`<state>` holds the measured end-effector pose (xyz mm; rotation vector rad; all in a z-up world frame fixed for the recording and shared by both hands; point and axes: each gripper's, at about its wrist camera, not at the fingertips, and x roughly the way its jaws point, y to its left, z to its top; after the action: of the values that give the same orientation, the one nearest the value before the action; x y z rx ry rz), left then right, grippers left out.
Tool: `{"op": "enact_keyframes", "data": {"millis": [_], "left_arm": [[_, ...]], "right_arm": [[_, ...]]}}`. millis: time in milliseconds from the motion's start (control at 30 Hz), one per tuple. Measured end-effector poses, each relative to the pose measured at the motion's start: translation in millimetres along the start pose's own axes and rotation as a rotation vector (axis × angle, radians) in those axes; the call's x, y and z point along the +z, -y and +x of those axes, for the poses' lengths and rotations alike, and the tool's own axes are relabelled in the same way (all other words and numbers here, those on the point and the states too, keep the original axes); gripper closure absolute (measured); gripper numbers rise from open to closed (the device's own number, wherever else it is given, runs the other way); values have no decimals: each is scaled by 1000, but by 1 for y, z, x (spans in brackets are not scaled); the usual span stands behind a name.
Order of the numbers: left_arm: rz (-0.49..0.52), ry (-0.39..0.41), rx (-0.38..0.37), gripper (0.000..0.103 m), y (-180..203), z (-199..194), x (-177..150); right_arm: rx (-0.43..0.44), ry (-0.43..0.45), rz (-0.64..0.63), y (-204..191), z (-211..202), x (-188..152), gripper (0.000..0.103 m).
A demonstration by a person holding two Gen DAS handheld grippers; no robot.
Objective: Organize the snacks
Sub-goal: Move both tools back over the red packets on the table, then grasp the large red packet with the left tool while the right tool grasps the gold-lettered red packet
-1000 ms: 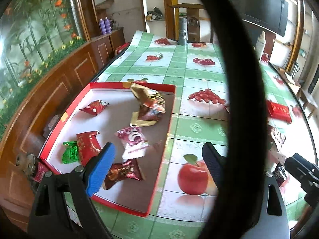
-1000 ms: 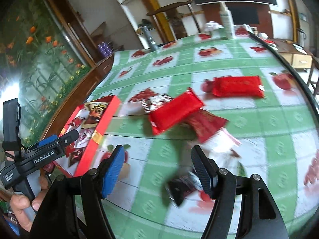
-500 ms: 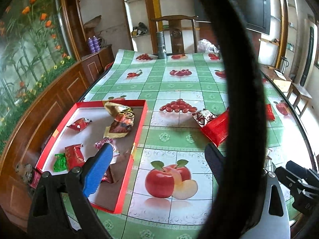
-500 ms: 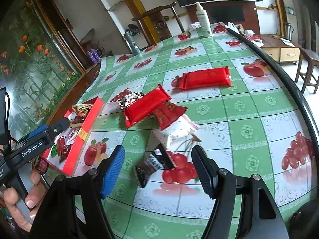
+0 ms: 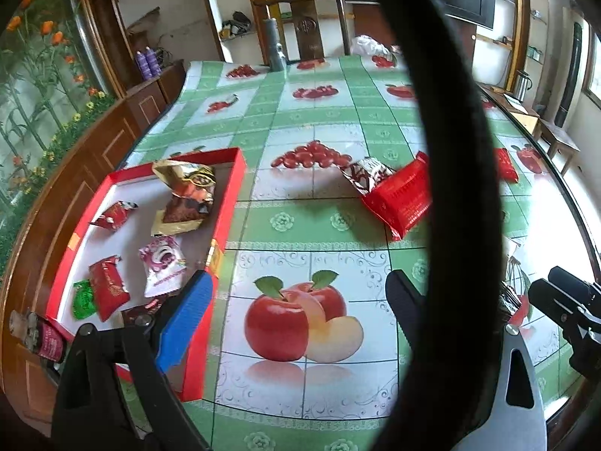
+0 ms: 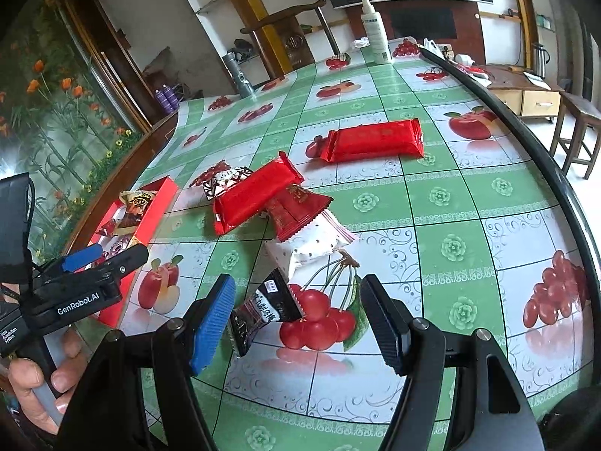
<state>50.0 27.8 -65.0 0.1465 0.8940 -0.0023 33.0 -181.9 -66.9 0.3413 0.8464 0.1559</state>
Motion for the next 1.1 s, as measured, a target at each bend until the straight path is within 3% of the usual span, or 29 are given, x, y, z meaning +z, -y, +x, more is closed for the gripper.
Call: {"op": "enact_keyframes", "data": {"millis": [633, 933, 1100], "left_arm": [[43, -53, -82, 10, 12, 23, 15], [95, -59, -203, 10, 33, 40, 52], [141, -109, -325, 10, 53, 62, 72]], "right_arm": [[-17, 7, 3, 9, 7, 12, 34], [-16, 68, 17, 14, 1, 42, 34], [-11, 70, 42, 20, 9, 53, 34]]}}
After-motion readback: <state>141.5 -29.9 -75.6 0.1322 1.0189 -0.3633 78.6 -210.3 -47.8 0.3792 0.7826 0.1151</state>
